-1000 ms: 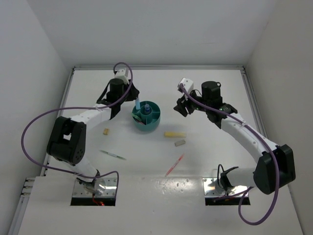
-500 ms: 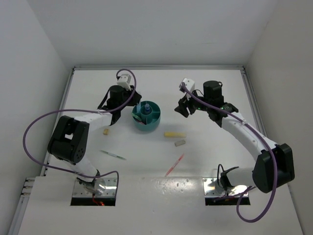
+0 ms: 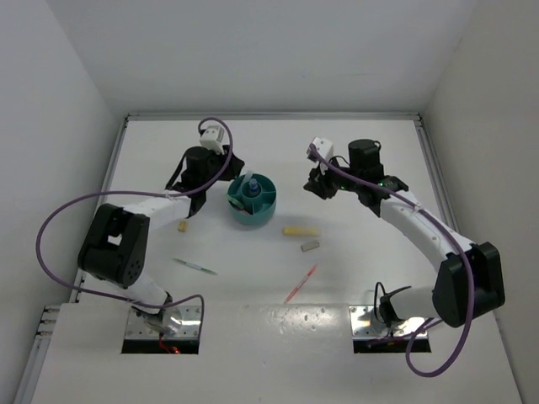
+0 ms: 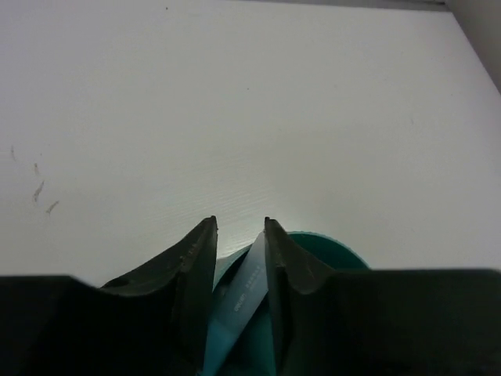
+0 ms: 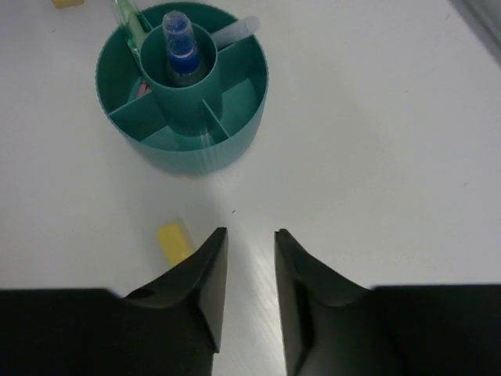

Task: Sort the stationery into containers
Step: Place the pen in the storage box, then pick up the pen from the center of the board.

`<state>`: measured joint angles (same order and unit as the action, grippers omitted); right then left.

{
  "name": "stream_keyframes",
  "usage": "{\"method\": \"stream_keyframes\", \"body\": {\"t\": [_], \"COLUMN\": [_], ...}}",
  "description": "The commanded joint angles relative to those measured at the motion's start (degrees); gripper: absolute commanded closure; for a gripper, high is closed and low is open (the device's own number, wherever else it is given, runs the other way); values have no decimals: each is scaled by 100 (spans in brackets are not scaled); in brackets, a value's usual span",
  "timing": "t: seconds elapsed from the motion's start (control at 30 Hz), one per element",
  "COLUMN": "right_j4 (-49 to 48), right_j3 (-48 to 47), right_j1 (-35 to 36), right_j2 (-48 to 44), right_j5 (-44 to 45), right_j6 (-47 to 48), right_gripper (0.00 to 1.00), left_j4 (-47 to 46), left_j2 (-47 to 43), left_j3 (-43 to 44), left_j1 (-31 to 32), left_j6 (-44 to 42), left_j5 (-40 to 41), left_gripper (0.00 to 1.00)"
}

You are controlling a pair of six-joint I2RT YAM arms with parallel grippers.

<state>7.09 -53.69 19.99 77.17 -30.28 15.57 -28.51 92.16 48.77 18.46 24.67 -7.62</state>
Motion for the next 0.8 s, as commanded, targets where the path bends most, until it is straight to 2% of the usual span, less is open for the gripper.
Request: {"method": "stream_keyframes", "body": {"t": [0.0,0.03,0.07,0.1,0.13,0.17,0.2,0.23,0.27,0.33,0.37,0.47,0.53,0.77], "right_j4": [361,929,1334,1739,2178,3052,3401,3622,3719,3353,3082,3009,2938,2403], "right_j3": [-220,-308,-439,-797,-1018,-1238,-1606,-1705,-1645,-1400,-1224,-1162,-1092,-775], "right_j1": [-30,-30,-30,83,84,171,172,329,409,610,664,717,717,822], "right_j2": [184,437,648,1164,1169,1752,2010,2196,2293,2233,2233,2320,2382,2646], "right_j5": [-153,-153,-153,-23,-22,-117,-188,-189,-119,118,171,172,120,66], "right_j6": [881,1191,1533,2076,2351,2519,2625,2696,2766,2706,2705,2635,2635,2574], "right_gripper": [74,96,98,95,95,78,67,55,39,35,32,32,32,36], "left_j4": [-15,160,736,1055,1380,1688,2326,2628,2884,3185,3072,2571,2500,2834], "left_j2": [-610,-725,-821,-1014,-1120,-1234,-1357,-1637,-1814,-2548,-2858,-3850,-4073,-4188], "left_j3": [202,316,474,806,948,1072,1186,1265,1266,822,557,-402,-753,-703], "left_j1": [-78,-149,-150,-150,-150,-150,-150,-150,-210,-211,-211,-316,-317,-317], "left_j6": [2,55,108,109,178,179,179,101,100,47,108,205,205,144], "left_j5": [224,356,505,811,928,1007,1060,1174,1262,1769,1938,2211,2343,2458], "left_gripper": [67,100,100,100,100,100,94,83,54,33,28,23,21,21]}}
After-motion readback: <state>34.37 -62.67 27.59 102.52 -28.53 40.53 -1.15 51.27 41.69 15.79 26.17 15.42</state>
